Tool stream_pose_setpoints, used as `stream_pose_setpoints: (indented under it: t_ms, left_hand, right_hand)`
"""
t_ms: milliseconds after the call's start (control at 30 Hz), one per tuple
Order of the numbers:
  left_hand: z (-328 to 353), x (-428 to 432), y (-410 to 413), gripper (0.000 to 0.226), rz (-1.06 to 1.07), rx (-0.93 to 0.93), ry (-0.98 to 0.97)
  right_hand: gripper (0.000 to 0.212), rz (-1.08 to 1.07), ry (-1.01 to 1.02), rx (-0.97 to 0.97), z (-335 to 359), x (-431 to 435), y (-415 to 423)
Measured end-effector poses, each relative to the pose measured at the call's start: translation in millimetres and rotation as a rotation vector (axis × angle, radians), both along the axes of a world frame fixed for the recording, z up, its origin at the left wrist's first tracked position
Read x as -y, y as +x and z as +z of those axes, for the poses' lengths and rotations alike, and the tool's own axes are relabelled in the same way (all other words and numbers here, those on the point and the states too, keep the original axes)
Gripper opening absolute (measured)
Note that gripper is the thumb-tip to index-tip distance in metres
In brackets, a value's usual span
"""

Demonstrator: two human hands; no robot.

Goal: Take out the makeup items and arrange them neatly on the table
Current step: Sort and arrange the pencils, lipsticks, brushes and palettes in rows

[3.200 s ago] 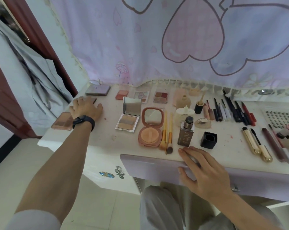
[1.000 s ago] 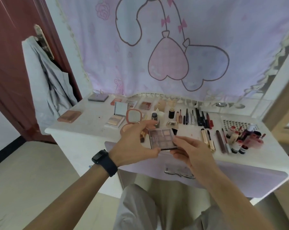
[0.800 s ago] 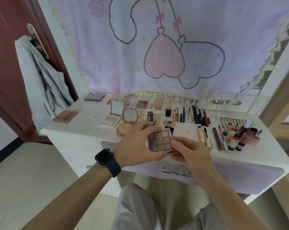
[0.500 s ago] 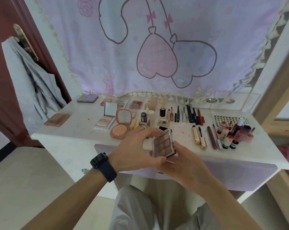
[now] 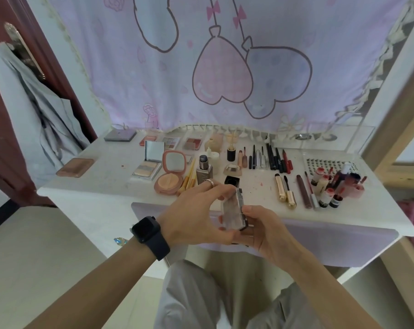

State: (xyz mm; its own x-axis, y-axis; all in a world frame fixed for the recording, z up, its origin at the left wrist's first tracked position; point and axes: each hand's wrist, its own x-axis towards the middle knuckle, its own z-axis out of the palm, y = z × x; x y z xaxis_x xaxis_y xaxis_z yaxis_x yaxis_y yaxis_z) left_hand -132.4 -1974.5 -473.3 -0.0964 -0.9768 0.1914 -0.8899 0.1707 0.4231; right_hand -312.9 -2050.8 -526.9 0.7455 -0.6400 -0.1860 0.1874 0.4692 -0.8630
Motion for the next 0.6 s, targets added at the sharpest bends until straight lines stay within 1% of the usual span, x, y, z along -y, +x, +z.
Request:
stream_pose_setpoints:
  t_ms: [133, 200, 300, 400, 467, 500, 533, 567, 600]
  left_hand:
    - [1.6, 3.7, -1.0, 0.089, -0.001, 0.043, 0.001]
    - [3.4, 5.4, -1.3, 0.090, -0.007, 0.051, 0.007]
    - [5.3, 7.9, -0.9, 0.087, -0.018, 0.049, 0.038]
    - [6.1, 9.9, -1.1, 0.086, -0.018, 0.037, 0.042]
    - [8.7, 10.2, -2.8, 0.080, 0.001, -0.058, 0.039]
    - [10.9, 10.6, -3.0, 0.074, 0.022, -0.142, 0.059]
    - [13.3, 11.2, -2.5, 0.064, 0.047, -0.239, 0.093]
    - [15.9, 12.2, -1.6, 0.051, 0.070, -0.334, 0.144]
    - [18.7, 13.0, -0.4, 0.043, 0.091, -0.421, 0.217]
  right_hand:
    - [0.063, -0.008, 0.027, 0.007, 0.0, 0.6, -0.6]
    - [0.064, -0.011, 0.018, -0.019, 1.0, 0.9, -0.5]
    - [0.054, -0.018, -0.015, -0.062, 1.4, 2.5, -1.1]
    - [0.046, -0.004, -0.024, -0.060, 1.3, 4.2, -1.2]
    - [0.042, 0.005, -0.007, -0.039, 0.6, 5.0, -1.7]
    - [0.045, -0.006, -0.003, -0.017, -0.7, 5.7, -2.7]
    - [0.050, -0.021, -0.024, 0.009, -1.7, 6.1, -4.2]
    - [0.051, -0.038, -0.092, 0.030, -3.4, 6.5, -6.5]
    - [0.050, -0.057, -0.211, 0.027, -4.5, 6.1, -9.0]
